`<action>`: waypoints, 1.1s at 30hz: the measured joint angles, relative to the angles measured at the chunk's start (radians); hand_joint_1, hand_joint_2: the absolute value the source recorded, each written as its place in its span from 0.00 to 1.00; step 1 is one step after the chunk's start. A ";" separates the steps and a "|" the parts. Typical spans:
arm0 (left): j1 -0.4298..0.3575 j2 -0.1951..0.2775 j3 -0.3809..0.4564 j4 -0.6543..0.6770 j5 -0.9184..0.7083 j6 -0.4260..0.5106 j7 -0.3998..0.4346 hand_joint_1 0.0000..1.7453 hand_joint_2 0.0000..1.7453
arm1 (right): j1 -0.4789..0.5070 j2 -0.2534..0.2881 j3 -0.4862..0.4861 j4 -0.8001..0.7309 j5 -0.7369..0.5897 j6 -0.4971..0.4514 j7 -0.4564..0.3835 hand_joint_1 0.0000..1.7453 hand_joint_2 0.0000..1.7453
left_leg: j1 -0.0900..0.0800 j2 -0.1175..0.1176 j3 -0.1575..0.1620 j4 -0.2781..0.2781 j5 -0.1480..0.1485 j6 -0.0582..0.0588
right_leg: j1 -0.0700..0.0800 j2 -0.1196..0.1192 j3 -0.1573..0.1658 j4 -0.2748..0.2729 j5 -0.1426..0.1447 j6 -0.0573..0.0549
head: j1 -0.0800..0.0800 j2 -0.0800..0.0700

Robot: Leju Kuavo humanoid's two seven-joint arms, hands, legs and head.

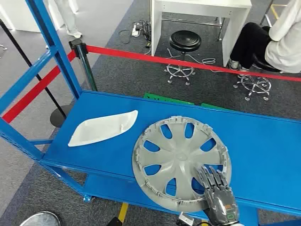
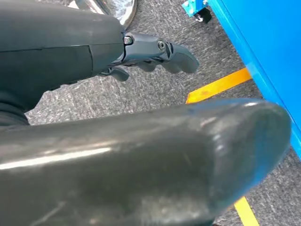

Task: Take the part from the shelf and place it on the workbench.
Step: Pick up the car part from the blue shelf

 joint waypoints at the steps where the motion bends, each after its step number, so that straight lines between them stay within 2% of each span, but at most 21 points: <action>1: -0.001 -0.001 0.000 0.000 0.000 -0.002 0.000 0.00 0.00 | 0.005 0.001 0.001 0.000 0.002 -0.001 -0.002 1.00 1.00 | 0.002 0.000 0.006 -0.007 0.017 0.003 | -0.001 -0.003 0.006 0.002 -0.001 0.002 | 0.001 0.000; 2: -0.001 -0.001 0.000 0.000 0.000 -0.003 0.000 0.00 0.00 | 0.009 0.002 0.002 0.000 0.004 -0.003 -0.003 1.00 1.00 | 0.003 -0.001 0.012 -0.010 0.028 0.008 | -0.001 -0.008 0.006 0.014 -0.009 0.003 | 0.003 0.000; 3: -0.002 -0.002 0.000 0.000 0.001 -0.005 0.000 0.00 0.00 | 0.018 0.003 0.003 0.001 0.008 -0.005 -0.005 1.00 1.00 | 0.004 -0.001 0.021 -0.016 0.044 0.016 | -0.001 -0.016 -0.003 0.045 -0.028 0.006 | 0.007 0.000; 4: -0.002 -0.002 0.000 0.000 0.001 -0.007 0.000 0.00 0.00 | 0.028 0.005 0.005 0.001 0.011 -0.008 -0.006 1.00 1.00 | 0.003 -0.001 0.030 -0.018 0.056 0.024 | -0.001 -0.024 -0.029 0.101 -0.058 0.008 | 0.010 0.000; 6: -0.003 -0.002 0.000 0.000 0.001 -0.009 0.001 0.00 0.00 | 0.045 0.007 0.007 0.002 0.018 -0.012 -0.006 1.00 1.00 | -0.005 0.000 0.036 -0.017 0.053 0.038 | 0.003 -0.032 -0.119 0.245 -0.119 0.007 | 0.015 0.000; 7: -0.004 -0.002 0.000 0.000 0.002 -0.009 0.001 0.00 0.00 | 0.051 0.008 0.008 0.003 0.023 -0.015 -0.006 1.00 1.00 | -0.010 0.000 0.037 -0.017 0.049 0.042 | 0.006 -0.033 -0.158 0.292 -0.127 0.005 | 0.015 0.000; 8: -0.004 -0.002 0.000 0.000 0.004 -0.010 0.001 0.00 0.00 | 0.056 0.009 0.010 0.002 0.030 -0.018 -0.005 1.00 1.00 | -0.016 0.000 0.039 -0.017 0.046 0.045 | 0.010 -0.033 -0.179 0.300 -0.111 0.000 | 0.015 0.000; 9: -0.004 -0.002 0.000 0.000 0.006 -0.011 0.001 0.00 0.00 | 0.060 0.010 0.012 0.000 0.040 -0.021 -0.004 1.00 1.00 | -0.021 0.000 0.042 -0.017 0.043 0.048 | 0.015 -0.033 -0.178 0.265 -0.074 -0.008 | 0.015 0.000; 11: -0.005 -0.003 0.001 0.000 0.012 -0.013 0.001 0.00 0.00 | 0.068 0.010 0.019 -0.014 0.063 -0.025 0.005 1.00 1.00 | -0.030 0.000 0.049 -0.017 0.040 0.050 | 0.027 -0.032 -0.142 0.134 0.019 -0.032 | 0.013 0.000; 12: -0.006 -0.004 0.001 0.000 0.015 -0.013 0.000 0.00 0.00 | 0.071 0.010 0.023 -0.027 0.075 -0.026 0.013 1.00 1.00 | -0.033 -0.001 0.053 -0.016 0.037 0.049 | 0.032 -0.031 -0.125 0.081 0.052 -0.043 | 0.012 0.000; 13: -0.007 -0.004 0.001 0.000 0.018 -0.013 -0.001 0.00 0.00 | 0.072 0.010 0.027 -0.042 0.085 -0.026 0.023 1.00 1.00 | -0.035 -0.003 0.055 -0.015 0.034 0.046 | 0.036 -0.030 -0.116 0.052 0.071 -0.050 | 0.013 0.000; 15: -0.007 -0.004 0.001 0.000 0.020 -0.013 -0.002 0.00 0.00 | 0.068 0.010 0.031 -0.071 0.096 -0.027 0.041 1.00 1.00 | -0.034 -0.005 0.056 -0.013 0.024 0.045 | 0.038 -0.029 -0.113 0.042 0.082 -0.043 | 0.015 0.000; 17: -0.006 -0.004 0.001 0.000 0.020 -0.012 -0.003 0.00 0.00 | 0.066 0.010 0.032 -0.092 0.102 -0.027 0.049 1.00 1.00 | -0.034 -0.006 0.057 -0.013 0.023 0.050 | 0.037 -0.029 -0.113 0.041 0.091 -0.035 | 0.015 0.000; 22: -0.006 -0.003 0.002 0.000 0.022 -0.012 -0.003 0.00 0.00 | 0.068 0.010 0.037 -0.123 0.114 -0.039 0.055 1.00 1.00 | -0.034 -0.006 0.059 -0.017 0.036 0.045 | 0.038 -0.029 -0.113 0.041 0.098 -0.038 | 0.015 0.000; 27: -0.006 -0.003 0.008 0.000 0.035 -0.007 -0.010 0.00 0.00 | 0.086 0.007 0.076 -0.209 0.198 -0.119 0.114 1.00 1.00 | -0.034 -0.006 0.058 -0.017 0.033 0.041 | 0.038 -0.029 -0.113 0.042 0.094 -0.041 | 0.015 0.000; 31: -0.006 -0.003 0.013 0.000 0.036 -0.008 -0.027 0.00 1.00 | 0.099 0.004 0.107 -0.305 0.295 -0.175 0.142 1.00 1.00 | -0.034 -0.006 0.058 -0.017 0.030 0.042 | 0.038 -0.029 -0.113 0.041 0.092 -0.041 | 0.015 0.000; 33: -0.006 -0.003 0.014 0.000 0.036 -0.008 -0.030 0.00 1.00 | 0.101 0.004 0.108 -0.315 0.299 -0.179 0.140 1.00 1.00 | -0.034 -0.006 0.058 -0.017 0.030 0.042 | 0.037 -0.029 -0.113 0.041 0.091 -0.041 | 0.015 0.000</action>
